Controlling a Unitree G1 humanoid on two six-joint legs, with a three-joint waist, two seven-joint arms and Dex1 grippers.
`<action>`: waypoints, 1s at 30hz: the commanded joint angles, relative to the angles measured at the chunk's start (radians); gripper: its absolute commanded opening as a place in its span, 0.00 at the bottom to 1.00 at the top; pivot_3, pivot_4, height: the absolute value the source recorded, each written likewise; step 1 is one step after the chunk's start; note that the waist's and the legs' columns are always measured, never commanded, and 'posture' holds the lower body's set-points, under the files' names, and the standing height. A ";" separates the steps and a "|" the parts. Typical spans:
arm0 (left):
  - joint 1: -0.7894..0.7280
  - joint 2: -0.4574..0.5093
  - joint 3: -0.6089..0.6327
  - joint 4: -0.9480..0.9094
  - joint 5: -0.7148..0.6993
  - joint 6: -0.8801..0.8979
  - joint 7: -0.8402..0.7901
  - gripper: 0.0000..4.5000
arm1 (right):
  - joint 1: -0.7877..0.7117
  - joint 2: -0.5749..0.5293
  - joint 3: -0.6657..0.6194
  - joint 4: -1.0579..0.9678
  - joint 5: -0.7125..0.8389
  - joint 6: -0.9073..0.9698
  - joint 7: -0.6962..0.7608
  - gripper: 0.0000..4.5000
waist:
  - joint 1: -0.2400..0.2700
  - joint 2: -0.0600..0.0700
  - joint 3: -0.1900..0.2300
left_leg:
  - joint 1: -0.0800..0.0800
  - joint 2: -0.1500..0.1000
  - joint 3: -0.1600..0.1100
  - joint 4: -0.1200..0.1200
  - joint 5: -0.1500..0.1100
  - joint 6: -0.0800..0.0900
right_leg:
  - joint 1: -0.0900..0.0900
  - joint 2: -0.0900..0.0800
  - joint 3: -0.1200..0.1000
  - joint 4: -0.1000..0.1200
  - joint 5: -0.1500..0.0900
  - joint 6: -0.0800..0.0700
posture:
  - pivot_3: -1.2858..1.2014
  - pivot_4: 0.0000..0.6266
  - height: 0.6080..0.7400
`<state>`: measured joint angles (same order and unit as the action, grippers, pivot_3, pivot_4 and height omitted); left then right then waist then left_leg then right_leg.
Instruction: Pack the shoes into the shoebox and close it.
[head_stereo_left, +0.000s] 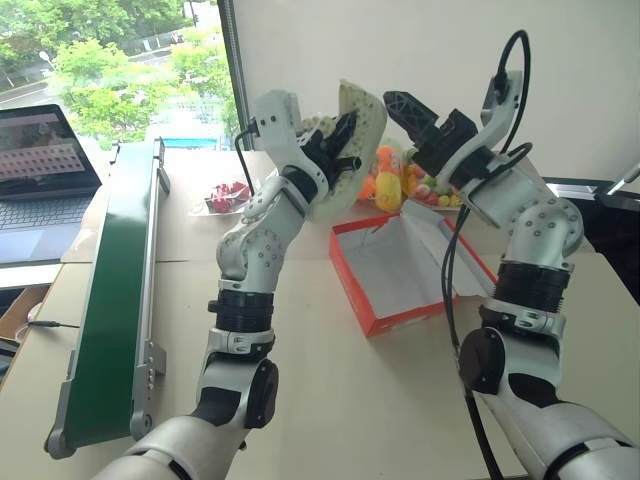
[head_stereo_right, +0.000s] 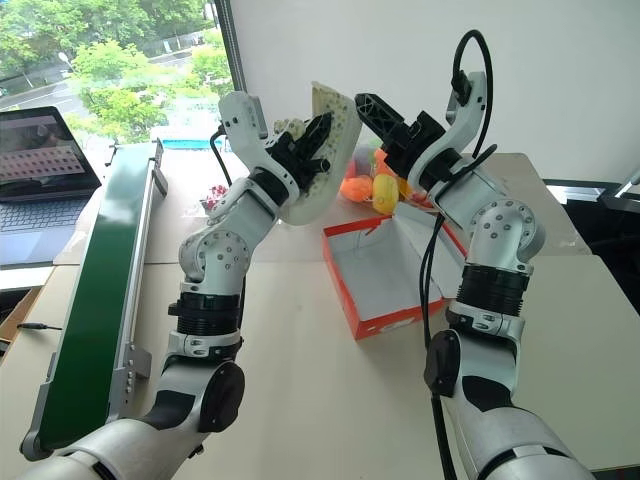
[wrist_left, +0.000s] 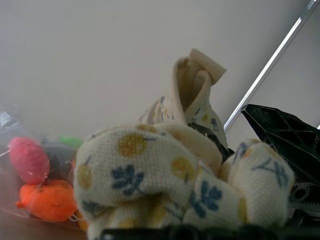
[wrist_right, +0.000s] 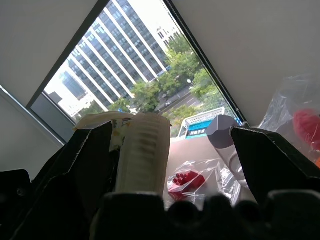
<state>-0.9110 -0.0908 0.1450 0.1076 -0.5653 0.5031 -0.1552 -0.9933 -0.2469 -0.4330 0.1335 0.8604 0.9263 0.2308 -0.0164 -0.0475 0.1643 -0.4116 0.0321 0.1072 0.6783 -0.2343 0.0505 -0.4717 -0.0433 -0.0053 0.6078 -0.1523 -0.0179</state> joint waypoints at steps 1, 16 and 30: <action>-0.065 -0.041 -0.018 -0.005 -0.014 -0.039 -0.026 0.13 | 0.010 0.009 0.011 -0.082 0.065 0.039 -0.008 1.00 | 0.000 0.000 0.000 | 0.000 0.000 0.000 0.000 0.000 0.000 | 0.000 0.000 0.000 0.000 0.000 0.000 | 0.52 0.24 1.00; -0.059 -0.042 -0.019 -0.041 -0.044 -0.008 -0.003 0.12 | 0.058 0.044 0.051 -0.052 0.071 0.022 -0.002 0.76 | 0.001 0.000 0.000 | 0.000 0.000 0.000 0.001 0.000 0.000 | 0.000 0.000 0.000 0.000 0.000 0.001 | 0.52 0.24 1.00; -0.025 -0.011 -0.015 -0.093 -0.078 0.031 -0.010 0.20 | 0.027 0.041 0.075 -0.014 0.047 -0.025 0.028 0.16 | 0.000 0.000 0.000 | 0.000 0.000 0.000 0.001 0.000 0.000 | 0.000 0.000 0.000 0.000 0.000 0.001 | 0.52 0.24 1.00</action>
<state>-0.9303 -0.0895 0.1420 0.0949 -0.5925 0.5185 -0.1293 -0.9326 -0.1948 -0.3683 0.1311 0.9210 0.9348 0.2467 -0.0166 -0.0473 0.1644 -0.4121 0.0319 0.1067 0.6790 -0.2342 0.0506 -0.4718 -0.0434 -0.0055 0.6080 -0.1525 -0.0169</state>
